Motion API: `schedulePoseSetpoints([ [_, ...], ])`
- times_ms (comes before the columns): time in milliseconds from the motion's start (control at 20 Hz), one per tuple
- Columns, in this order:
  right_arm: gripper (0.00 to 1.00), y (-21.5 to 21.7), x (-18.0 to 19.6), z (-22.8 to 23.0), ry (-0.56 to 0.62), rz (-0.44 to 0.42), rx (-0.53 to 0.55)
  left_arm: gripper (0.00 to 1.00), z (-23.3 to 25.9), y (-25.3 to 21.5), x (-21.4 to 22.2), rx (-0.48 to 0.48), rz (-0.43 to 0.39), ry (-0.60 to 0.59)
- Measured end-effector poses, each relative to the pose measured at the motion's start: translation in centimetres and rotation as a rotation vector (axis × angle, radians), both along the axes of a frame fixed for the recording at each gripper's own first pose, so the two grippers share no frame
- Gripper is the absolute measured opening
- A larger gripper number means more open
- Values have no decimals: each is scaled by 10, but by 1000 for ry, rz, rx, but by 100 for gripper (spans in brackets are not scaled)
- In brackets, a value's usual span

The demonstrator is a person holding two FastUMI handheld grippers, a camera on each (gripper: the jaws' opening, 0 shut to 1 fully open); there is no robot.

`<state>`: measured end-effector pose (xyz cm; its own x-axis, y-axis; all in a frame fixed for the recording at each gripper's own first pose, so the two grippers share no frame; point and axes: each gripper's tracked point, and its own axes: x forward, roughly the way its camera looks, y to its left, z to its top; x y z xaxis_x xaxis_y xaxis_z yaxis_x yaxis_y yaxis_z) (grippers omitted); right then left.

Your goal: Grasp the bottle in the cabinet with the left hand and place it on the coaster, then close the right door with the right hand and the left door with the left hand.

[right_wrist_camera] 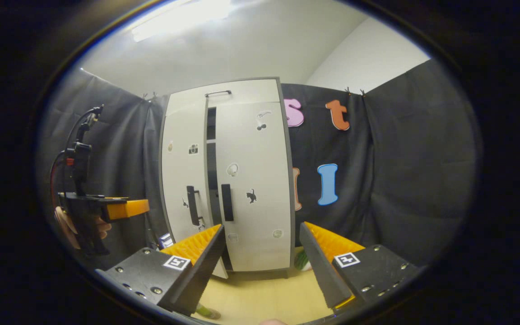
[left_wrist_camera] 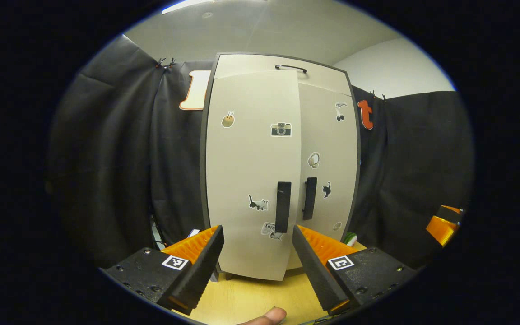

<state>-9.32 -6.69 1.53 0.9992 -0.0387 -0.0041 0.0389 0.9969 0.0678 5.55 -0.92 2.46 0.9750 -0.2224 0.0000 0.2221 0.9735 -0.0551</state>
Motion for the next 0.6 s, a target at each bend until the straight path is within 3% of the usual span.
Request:
schedulePoseSetpoints([
  [150,100,2,2,2,-3,7,-7,93,-5,1,-5,-10,7,1],
  [500,100,9,8,-5,-7,38,-16,97,-24,2,-15,8,17,26],
  [550,100,11,9,-5,-8,45,-17,93,-27,2,-17,13,14,30],
  [600,100,14,12,-5,-9,51,-15,97,-28,3,-18,17,13,29],
])
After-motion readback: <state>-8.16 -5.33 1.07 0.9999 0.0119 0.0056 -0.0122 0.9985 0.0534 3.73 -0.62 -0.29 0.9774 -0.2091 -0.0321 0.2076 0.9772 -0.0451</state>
